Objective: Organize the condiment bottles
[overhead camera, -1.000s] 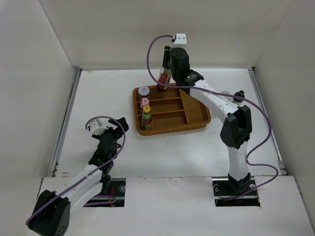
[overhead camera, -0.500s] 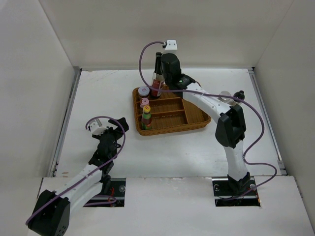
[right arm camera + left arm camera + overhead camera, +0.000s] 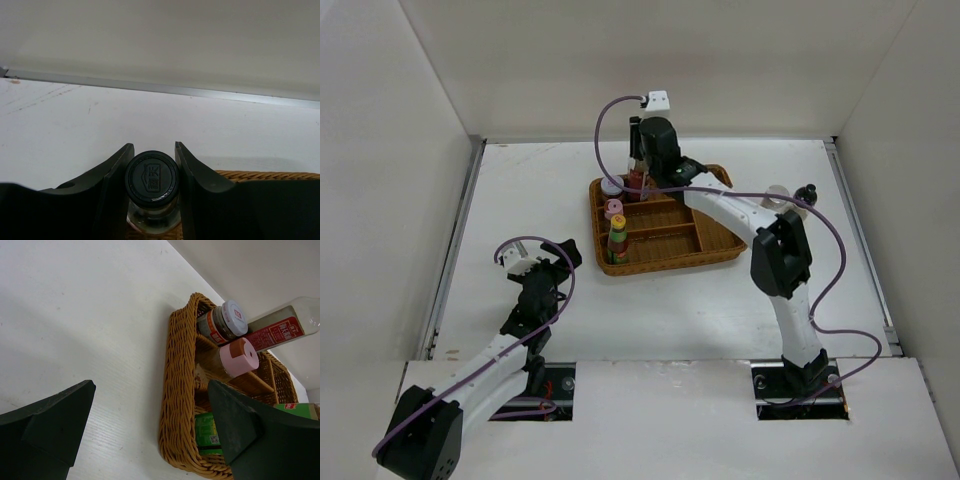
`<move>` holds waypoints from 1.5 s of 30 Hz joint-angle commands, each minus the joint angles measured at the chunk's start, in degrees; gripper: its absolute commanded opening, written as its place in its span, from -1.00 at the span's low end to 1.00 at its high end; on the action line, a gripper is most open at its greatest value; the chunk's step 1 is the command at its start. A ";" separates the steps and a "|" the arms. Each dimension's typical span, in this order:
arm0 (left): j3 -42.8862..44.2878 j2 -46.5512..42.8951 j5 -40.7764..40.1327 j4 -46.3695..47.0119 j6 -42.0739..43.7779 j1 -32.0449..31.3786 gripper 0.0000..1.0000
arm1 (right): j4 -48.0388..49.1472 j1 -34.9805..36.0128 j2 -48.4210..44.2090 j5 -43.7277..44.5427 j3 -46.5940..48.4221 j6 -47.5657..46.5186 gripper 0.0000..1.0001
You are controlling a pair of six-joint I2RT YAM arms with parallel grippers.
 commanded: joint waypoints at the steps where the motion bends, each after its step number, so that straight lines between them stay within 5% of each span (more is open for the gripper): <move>1: -0.91 0.17 0.25 2.81 -0.85 -0.14 1.00 | 9.15 1.20 -1.25 -0.57 1.16 -1.52 -0.34; 5: -0.91 0.09 0.43 2.81 -0.93 0.04 1.00 | 10.64 1.47 -0.98 -0.66 -1.38 -1.87 -0.23; 10: -0.91 0.17 0.69 2.81 -1.02 0.21 1.00 | 12.75 1.99 -2.56 -0.75 -5.08 -1.52 0.18; 16: -1.00 0.09 0.69 2.81 -1.11 0.39 1.00 | 12.76 2.61 -4.58 -0.92 -5.43 -1.70 0.45; 28: -1.09 -0.18 0.96 2.81 -1.11 0.83 1.00 | 14.68 1.82 -21.17 -2.59 -18.59 0.15 0.76; 38: -1.44 -2.37 0.96 1.93 -1.02 2.06 1.00 | 8.81 -14.15 -50.62 11.99 -54.72 6.38 0.84; 45: -1.35 -2.20 0.96 1.84 -0.85 2.23 1.00 | -2.18 -24.98 -48.19 8.14 -56.24 9.64 1.00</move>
